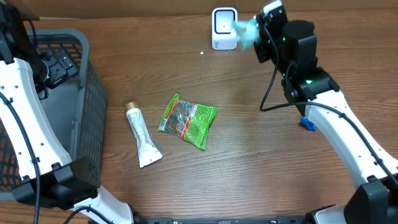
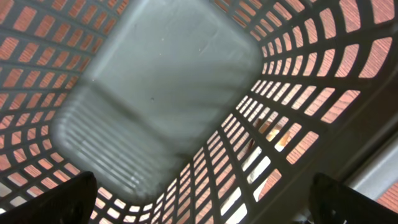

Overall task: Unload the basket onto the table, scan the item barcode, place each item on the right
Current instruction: 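Hold the light-green pack's barcode over the white scanner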

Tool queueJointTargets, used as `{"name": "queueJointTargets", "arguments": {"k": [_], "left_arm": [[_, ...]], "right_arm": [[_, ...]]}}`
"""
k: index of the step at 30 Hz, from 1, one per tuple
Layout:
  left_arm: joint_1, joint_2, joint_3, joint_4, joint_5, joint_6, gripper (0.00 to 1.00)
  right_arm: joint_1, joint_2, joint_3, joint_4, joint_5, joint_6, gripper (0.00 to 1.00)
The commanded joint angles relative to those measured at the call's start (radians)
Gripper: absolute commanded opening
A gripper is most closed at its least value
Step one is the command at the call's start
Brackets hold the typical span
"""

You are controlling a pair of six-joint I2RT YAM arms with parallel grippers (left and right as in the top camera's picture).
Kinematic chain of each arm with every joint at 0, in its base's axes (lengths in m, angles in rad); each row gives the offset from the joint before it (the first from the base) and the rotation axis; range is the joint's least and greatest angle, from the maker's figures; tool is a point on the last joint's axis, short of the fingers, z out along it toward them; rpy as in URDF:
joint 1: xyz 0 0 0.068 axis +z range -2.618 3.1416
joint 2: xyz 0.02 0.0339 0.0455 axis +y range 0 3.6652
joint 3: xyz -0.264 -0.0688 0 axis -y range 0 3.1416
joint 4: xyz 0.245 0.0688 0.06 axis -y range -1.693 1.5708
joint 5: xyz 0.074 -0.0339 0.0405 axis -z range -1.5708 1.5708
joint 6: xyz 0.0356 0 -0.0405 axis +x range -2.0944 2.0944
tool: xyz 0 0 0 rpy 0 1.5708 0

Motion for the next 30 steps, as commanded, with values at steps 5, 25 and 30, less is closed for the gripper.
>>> {"name": "queueJointTargets", "arguments": {"k": [5, 25, 30], "left_arm": [[-0.005, -0.004, -0.003, -0.002, 0.002, 0.019, 1.00], [-0.005, -0.004, -0.003, -0.002, 0.002, 0.019, 0.99], [-0.005, -0.004, -0.003, -0.002, 0.002, 0.018, 1.00]], "right_arm": [[0.070, 0.137, 0.195, 0.187, 0.359, -0.364, 0.04], [0.132, 0.714, 0.436, 0.631, 0.318, -1.069, 0.04], [0.132, 0.739, 0.436, 0.619, 0.256, -1.069, 0.04]]}}
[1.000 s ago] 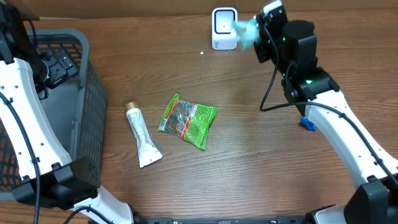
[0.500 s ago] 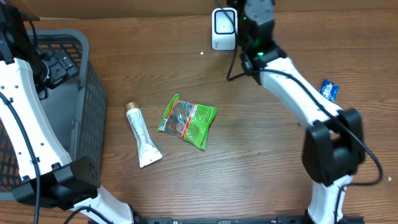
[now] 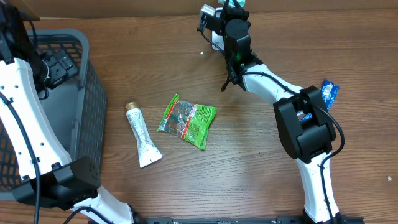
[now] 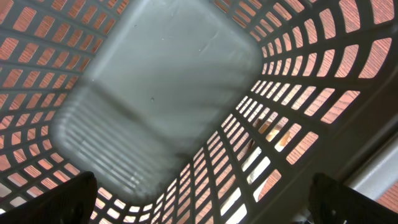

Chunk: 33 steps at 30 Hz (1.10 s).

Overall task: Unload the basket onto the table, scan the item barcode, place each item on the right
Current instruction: 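Hold the light-green pack's barcode over the white scanner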

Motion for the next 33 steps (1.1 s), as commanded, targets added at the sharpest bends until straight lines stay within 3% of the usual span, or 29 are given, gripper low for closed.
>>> {"name": "queueJointTargets", "arguments": {"k": [1, 18, 33], "left_arm": [[-0.005, -0.004, -0.002, -0.002, 0.002, 0.019, 1.00], [-0.005, -0.004, -0.002, -0.002, 0.002, 0.019, 1.00], [-0.005, -0.003, -0.002, -0.002, 0.002, 0.019, 1.00]], "right_arm": [[0.001, 0.016, 0.026, 0.007, -0.047, -0.011, 0.04], [-0.010, 0.077, 0.026, -0.026, -0.044, -0.013, 0.04], [0.002, 0.077, 0.026, 0.090, 0.034, -0.129, 0.04]]}}
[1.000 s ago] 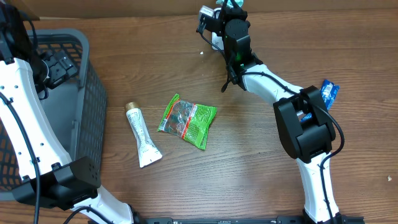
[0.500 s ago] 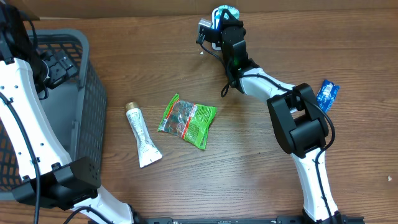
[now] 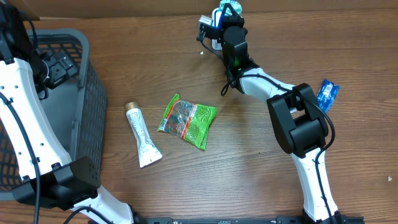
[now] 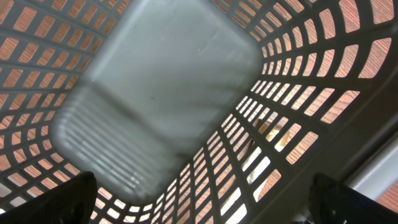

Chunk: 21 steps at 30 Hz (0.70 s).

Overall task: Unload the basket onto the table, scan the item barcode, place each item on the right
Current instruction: 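Hold the light-green pack's barcode over the white scanner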

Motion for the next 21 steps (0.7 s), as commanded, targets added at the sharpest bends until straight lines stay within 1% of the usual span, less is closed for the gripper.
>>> {"name": "queueJointTargets", "arguments": {"k": [1, 3, 9, 21], "left_arm": [[-0.005, -0.003, -0.002, -0.001, 0.002, 0.019, 0.99], [-0.005, -0.003, -0.002, -0.001, 0.002, 0.019, 1.00], [-0.005, -0.003, -0.002, -0.001, 0.002, 0.019, 1.00], [-0.005, -0.003, -0.002, -0.001, 0.002, 0.019, 0.99]], "right_arm": [[0.004, -0.007, 0.026, 0.018, 0.034, -0.036, 0.04], [0.004, -0.007, 0.026, 0.020, 0.034, -0.075, 0.04], [0.004, -0.007, 0.026, 0.114, 0.041, -0.090, 0.04], [0.017, -0.007, 0.025, 0.110, 0.060, -0.091, 0.04]]}}
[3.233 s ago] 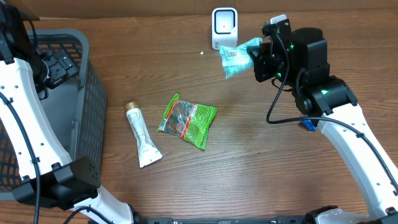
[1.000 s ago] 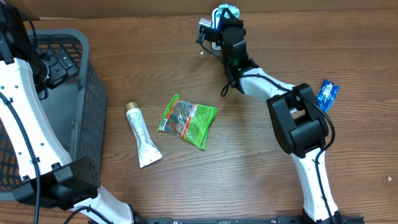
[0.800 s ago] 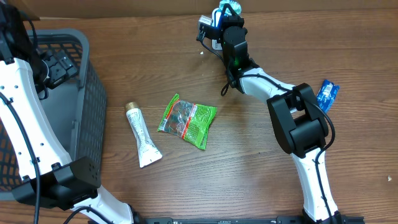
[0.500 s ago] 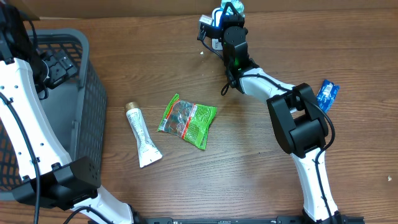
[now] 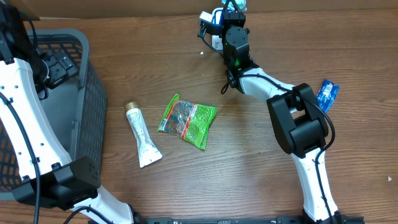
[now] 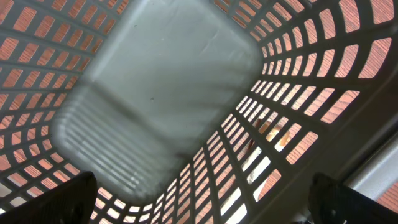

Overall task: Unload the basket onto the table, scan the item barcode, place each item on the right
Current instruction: 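Hold the light-green pack's barcode over the white scanner, then carry the light-green pack right and release it beside the blue bar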

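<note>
A white barcode scanner [image 5: 208, 23] stands at the table's far edge, mostly covered by my right arm. My right gripper [image 5: 234, 6] is right at it, at the top edge of the overhead view, shut on a small pale teal item [image 5: 237, 4]. The item's barcode side is hidden. My left gripper [image 6: 202, 196] hangs wide open over the inside of the grey mesh basket [image 6: 155, 93], with nothing between its fingers [image 6: 68, 199]. Overhead, the left gripper [image 5: 57, 67] sits above the basket's right wall.
On the table lie a green snack packet [image 5: 186, 121], a white tube [image 5: 143, 135] with a gold cap, and a blue packet [image 5: 328, 94] at the right. The grey basket [image 5: 93, 112] fills the left side. The right arm's cable [image 5: 227, 84] trails behind the scanner.
My right gripper with the teal item has shifted very slightly toward the far edge at the scanner. The left gripper and the things on the table have not moved.
First my right gripper held the teal item just right of the scanner, with the scanner's face in full view. Then the arm was stretched flat across the table with the gripper over the scanner. It has stayed there since, and the left gripper stayed open above the basket.
</note>
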Tool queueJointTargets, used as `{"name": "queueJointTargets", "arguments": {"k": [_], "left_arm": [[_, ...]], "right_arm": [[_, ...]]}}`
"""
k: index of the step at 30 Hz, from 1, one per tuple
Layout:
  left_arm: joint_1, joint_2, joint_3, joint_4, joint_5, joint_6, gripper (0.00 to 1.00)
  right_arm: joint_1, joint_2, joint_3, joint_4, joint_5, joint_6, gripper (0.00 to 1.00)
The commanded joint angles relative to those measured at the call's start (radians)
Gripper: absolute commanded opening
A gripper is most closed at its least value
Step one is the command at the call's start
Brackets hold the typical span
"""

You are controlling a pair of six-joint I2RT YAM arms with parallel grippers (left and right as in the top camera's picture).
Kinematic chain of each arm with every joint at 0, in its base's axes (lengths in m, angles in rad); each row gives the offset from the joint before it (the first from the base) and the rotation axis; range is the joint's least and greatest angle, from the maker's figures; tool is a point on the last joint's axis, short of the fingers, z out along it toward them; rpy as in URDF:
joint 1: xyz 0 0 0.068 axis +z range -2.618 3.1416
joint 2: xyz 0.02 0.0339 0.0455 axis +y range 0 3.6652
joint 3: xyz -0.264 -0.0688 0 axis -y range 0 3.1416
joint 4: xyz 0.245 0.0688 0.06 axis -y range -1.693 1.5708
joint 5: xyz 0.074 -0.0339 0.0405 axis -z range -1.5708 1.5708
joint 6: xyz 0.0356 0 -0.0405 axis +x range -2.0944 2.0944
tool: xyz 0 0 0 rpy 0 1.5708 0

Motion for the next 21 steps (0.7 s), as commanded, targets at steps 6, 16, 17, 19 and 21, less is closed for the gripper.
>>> {"name": "queueJointTargets", "arguments": {"k": [6, 16, 17, 19, 21], "left_arm": [[-0.005, -0.003, -0.002, -0.001, 0.002, 0.019, 1.00], [-0.005, -0.003, -0.002, -0.001, 0.002, 0.019, 1.00], [-0.005, -0.003, -0.002, -0.001, 0.002, 0.019, 0.99], [-0.005, -0.003, -0.002, -0.001, 0.002, 0.019, 1.00], [-0.005, -0.003, -0.002, -0.001, 0.002, 0.019, 1.00]], "right_arm": [[0.036, -0.042, 0.021, -0.023, 0.064, 0.031, 0.04], [0.089, -0.287, 0.021, -0.475, 0.149, 0.166, 0.04], [0.109, -0.340, 0.021, -0.572, 0.161, 0.196, 0.04], [0.143, -0.406, 0.021, -0.746, 0.167, 0.247, 0.04], [0.196, -0.495, 0.021, -1.020, 0.157, 0.402, 0.04]]}}
